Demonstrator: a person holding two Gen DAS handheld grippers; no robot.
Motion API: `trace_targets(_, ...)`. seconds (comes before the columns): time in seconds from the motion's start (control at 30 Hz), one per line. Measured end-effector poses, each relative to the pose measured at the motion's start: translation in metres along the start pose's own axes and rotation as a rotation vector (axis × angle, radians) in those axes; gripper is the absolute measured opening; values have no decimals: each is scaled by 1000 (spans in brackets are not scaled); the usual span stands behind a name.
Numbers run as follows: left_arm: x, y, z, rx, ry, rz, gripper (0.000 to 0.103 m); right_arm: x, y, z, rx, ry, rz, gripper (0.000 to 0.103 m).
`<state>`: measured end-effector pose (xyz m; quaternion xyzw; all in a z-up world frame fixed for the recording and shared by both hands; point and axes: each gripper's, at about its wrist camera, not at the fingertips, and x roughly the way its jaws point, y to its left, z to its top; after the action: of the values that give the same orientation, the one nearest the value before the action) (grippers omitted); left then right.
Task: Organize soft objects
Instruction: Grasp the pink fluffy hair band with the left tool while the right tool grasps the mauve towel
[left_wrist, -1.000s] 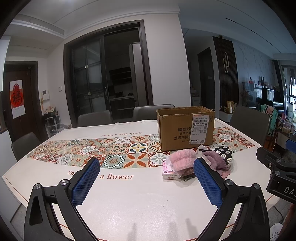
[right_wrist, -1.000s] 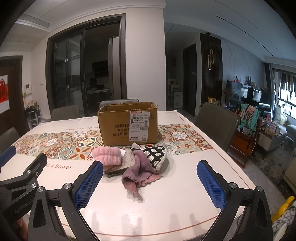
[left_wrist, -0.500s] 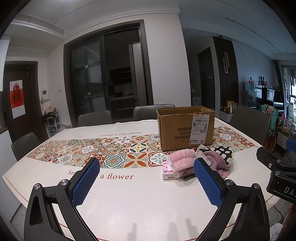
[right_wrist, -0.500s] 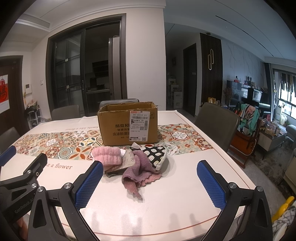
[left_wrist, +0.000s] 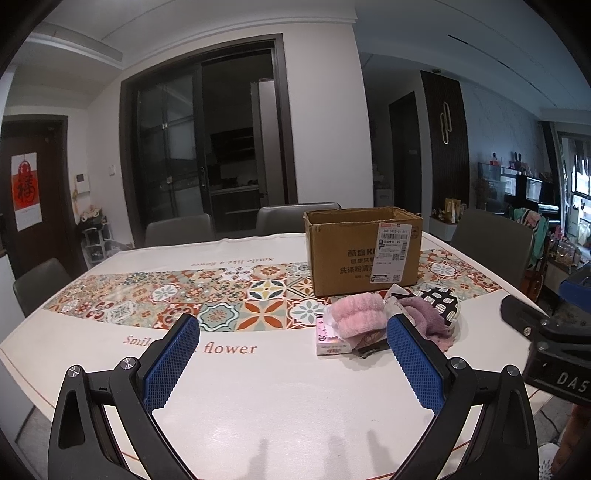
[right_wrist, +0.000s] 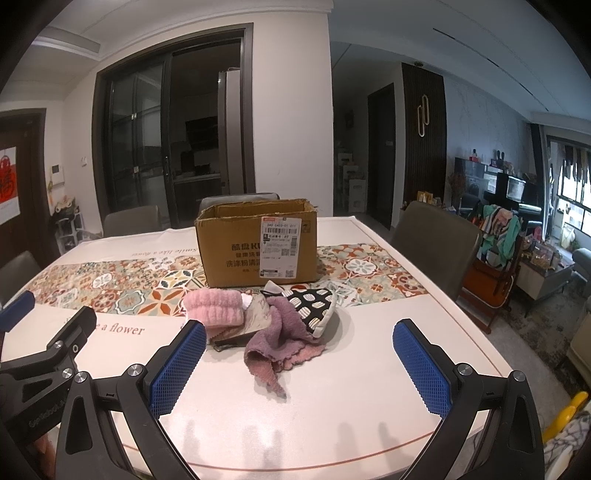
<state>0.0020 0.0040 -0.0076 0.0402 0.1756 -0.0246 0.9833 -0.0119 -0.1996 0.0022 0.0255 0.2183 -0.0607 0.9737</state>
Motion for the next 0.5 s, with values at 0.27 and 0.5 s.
trace_targets(0.27,21,-2,4,20,24,-19,103,25,8,-2,-19,55,12,103)
trace_targets(0.5,42,0,6,24,44,-35,101,50,14,0,-44,103,26,103)
